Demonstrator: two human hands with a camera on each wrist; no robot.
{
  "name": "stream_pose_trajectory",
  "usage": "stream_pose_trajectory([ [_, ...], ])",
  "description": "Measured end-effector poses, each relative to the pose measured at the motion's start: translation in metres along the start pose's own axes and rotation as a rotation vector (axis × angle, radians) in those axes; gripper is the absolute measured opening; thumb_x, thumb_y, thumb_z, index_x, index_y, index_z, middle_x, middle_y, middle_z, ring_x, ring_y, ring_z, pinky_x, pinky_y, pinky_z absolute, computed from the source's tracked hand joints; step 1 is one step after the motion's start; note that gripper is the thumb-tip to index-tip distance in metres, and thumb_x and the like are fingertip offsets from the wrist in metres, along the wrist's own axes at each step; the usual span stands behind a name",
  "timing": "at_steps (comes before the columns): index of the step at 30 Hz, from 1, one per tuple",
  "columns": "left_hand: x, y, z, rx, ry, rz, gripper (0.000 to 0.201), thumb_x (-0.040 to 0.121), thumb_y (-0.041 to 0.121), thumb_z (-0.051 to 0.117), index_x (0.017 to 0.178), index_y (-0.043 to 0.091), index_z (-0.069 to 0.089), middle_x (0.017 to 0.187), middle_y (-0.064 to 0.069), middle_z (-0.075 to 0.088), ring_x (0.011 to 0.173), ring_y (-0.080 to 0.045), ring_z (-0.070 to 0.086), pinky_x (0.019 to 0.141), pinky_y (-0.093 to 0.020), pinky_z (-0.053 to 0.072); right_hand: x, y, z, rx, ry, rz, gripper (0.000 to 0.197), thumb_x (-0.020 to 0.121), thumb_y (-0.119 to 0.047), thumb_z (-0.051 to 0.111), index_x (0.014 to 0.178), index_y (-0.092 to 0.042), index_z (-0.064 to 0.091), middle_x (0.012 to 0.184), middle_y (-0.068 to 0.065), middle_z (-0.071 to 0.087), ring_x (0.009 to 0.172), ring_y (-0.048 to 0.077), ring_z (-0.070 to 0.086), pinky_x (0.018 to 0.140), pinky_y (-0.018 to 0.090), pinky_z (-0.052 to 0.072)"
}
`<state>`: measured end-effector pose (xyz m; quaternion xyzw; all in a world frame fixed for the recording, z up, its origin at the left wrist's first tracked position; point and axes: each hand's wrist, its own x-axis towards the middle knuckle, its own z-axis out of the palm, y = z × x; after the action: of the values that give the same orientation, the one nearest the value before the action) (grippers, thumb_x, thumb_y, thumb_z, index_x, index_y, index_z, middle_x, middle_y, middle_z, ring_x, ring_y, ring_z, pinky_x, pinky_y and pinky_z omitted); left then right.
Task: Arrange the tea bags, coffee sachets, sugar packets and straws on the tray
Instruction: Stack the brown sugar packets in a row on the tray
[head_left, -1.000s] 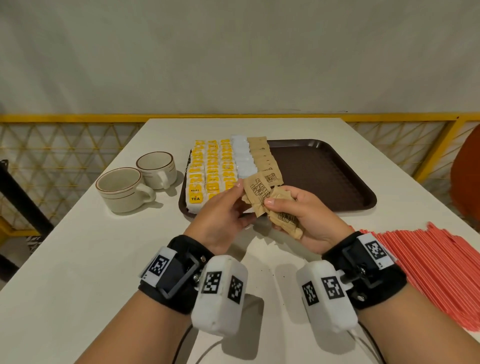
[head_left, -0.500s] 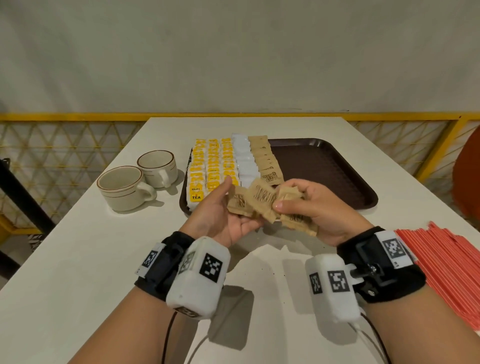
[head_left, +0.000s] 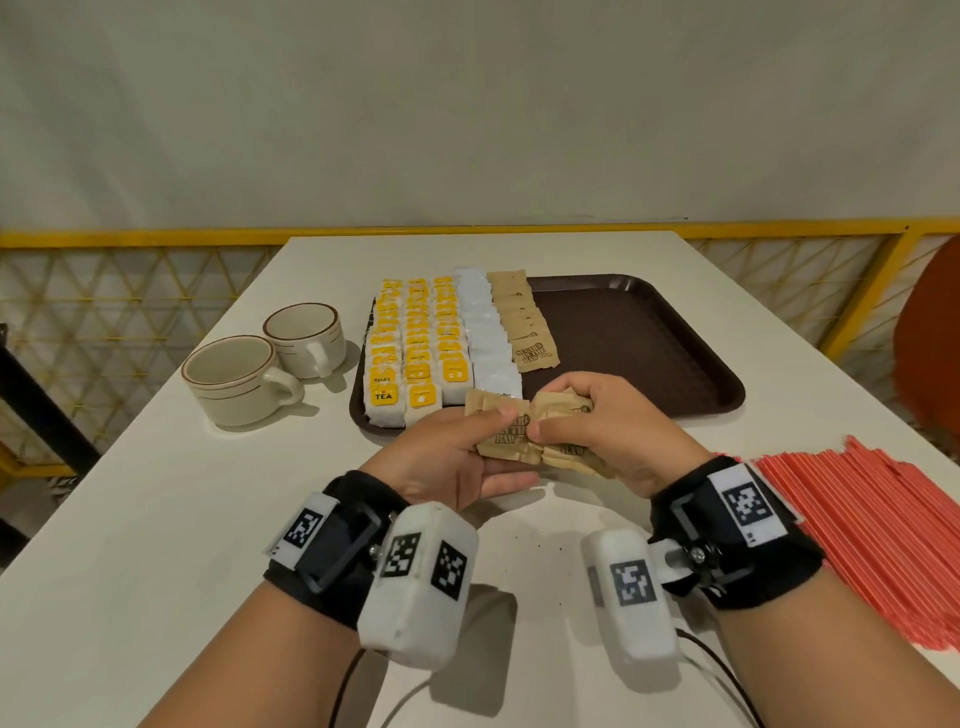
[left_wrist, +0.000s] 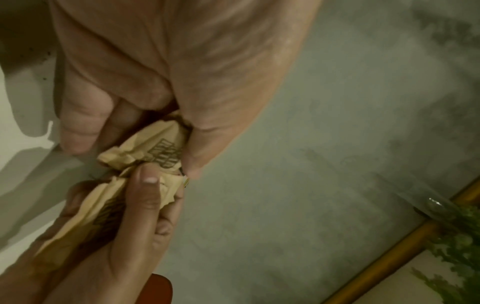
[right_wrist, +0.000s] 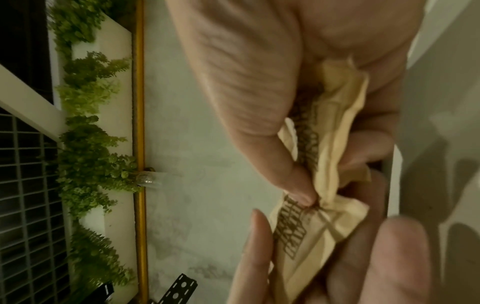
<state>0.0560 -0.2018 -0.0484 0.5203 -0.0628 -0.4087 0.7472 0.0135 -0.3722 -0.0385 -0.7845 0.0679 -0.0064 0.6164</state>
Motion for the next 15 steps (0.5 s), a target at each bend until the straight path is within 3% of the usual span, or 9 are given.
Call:
stream_pose_trajectory([
  [3,0.0006,-0.0028,0.0020,0.040,-0.016,-0.009,0.036,0.092,0.015,0.053,0.124,0.000,0.056,0.120,-0.024,0.063,0.106,-0.034,0.064,0.091,-0.038,0.053,0.0000,0.0005,0.0045,-0.004,0.026,-0.017,0.025,0.072,-0.001,0.078,0.089,-0.012,0.064,0.081,0.005,0.067,0.069,0.013,0.063,0.065,0.029,0.053],
  [6,-0.0004,-0.0066,0.0034,0.058,-0.039,-0.001,0.037,0.086,0.016,0.057,0.121,0.004,0.059,0.112,-0.019,0.066,0.098,-0.028,0.067,0.087,-0.036,0.053,-0.0016,0.0007,0.0083,-0.021,0.027,-0.046,0.026,0.074,-0.001,0.077,0.094,-0.010,0.064,0.088,0.009,0.067,0.072,0.015,0.062,0.067,0.033,0.054],
  [10,0.0003,-0.0082,0.0047,0.092,-0.020,0.029,0.033,0.093,0.016,0.053,0.123,0.005,0.058,0.116,-0.020,0.064,0.108,-0.033,0.063,0.085,-0.038,0.053,-0.0010,-0.0005,0.0090,0.074,0.035,-0.031,0.027,0.078,-0.001,0.074,0.101,-0.011,0.062,0.100,0.015,0.066,0.076,0.023,0.065,0.068,0.039,0.056],
  [12,0.0022,-0.0063,0.0040,0.072,0.036,0.047,0.023,0.095,0.014,0.051,0.114,0.006,0.062,0.103,-0.018,0.066,0.095,-0.029,0.066,0.082,-0.041,0.055,-0.0007,-0.0030,0.0061,0.266,0.030,0.023,0.023,0.086,-0.004,0.066,0.108,-0.008,0.058,0.099,0.017,0.064,0.072,0.026,0.065,0.058,0.034,0.057],
  [15,0.0029,-0.0043,0.0049,0.047,0.090,0.048,0.015,0.095,0.013,0.051,0.101,0.009,0.065,0.079,-0.007,0.064,0.073,-0.018,0.063,0.070,-0.035,0.058,-0.0010,-0.0049,0.0036,0.401,0.032,0.062,0.022,0.092,-0.007,0.058,0.114,-0.005,0.055,0.093,0.013,0.063,0.069,0.020,0.062,0.049,0.023,0.051],
])
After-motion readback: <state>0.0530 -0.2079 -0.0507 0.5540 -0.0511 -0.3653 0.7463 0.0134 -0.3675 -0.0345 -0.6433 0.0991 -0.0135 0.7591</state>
